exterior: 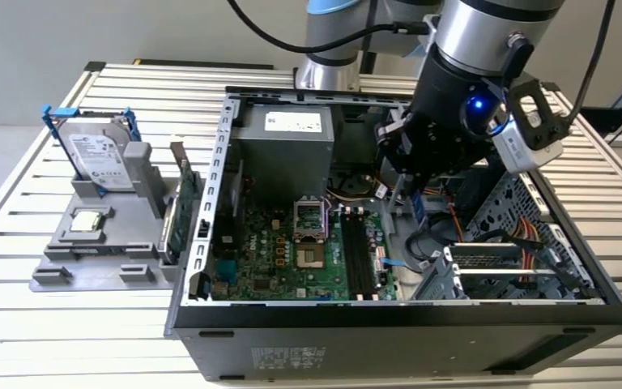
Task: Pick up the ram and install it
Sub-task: 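Insert the ram into the slot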
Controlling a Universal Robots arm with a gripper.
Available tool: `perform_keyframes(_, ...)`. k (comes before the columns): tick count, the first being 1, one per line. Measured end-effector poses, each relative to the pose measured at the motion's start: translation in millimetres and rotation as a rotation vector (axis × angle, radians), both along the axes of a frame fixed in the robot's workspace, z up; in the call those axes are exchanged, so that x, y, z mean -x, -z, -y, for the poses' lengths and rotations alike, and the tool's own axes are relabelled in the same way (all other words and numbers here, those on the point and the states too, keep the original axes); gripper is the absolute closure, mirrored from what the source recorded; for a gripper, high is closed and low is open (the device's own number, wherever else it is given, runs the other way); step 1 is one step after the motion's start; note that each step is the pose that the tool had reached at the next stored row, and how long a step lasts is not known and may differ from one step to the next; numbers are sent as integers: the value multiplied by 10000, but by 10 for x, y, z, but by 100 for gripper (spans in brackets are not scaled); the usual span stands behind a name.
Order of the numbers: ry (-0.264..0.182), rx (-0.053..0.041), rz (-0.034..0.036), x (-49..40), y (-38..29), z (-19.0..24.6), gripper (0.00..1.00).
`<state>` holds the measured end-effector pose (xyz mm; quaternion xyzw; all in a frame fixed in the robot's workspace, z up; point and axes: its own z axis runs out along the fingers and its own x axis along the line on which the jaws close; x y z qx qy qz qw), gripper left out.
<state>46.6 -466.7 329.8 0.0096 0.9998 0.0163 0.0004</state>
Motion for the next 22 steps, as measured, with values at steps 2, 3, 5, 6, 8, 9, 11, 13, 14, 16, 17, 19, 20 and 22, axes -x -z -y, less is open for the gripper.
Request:
perform_keyframes(2, -6, 1, 0, 0, 13, 4, 100)
perform_keyframes(3, -28, 2, 1, 0, 22, 5, 100)
perform_keyframes(5, -84, 2, 0, 2, 40, 13, 100)
perform_keyframes(6, -112, 1, 0, 2, 53, 17, 100)
perform_keyframes(8, -160, 0, 0, 5, 78, 22, 100)
perform_keyframes(9, -164, -1, 0, 11, 89, 25, 100)
perform_keyframes(11, -163, 1, 0, 23, 108, 30, 100)
perform_keyframes(13, -164, 1, 0, 30, 132, 32, 100)
perform_keyframes(14, -164, 1, 0, 35, 142, 33, 100)
perform_keyframes(16, -165, 1, 0, 47, 167, 35, 100)
perform_keyframes(17, -164, 1, 0, 52, 183, 35, 100)
perform_keyframes(19, -164, 0, 0, 62, 207, 37, 100)
perform_keyframes(20, -164, 1, -1, 66, 216, 37, 100)
perform_keyframes(22, -164, 0, 0, 74, 233, 41, 100)
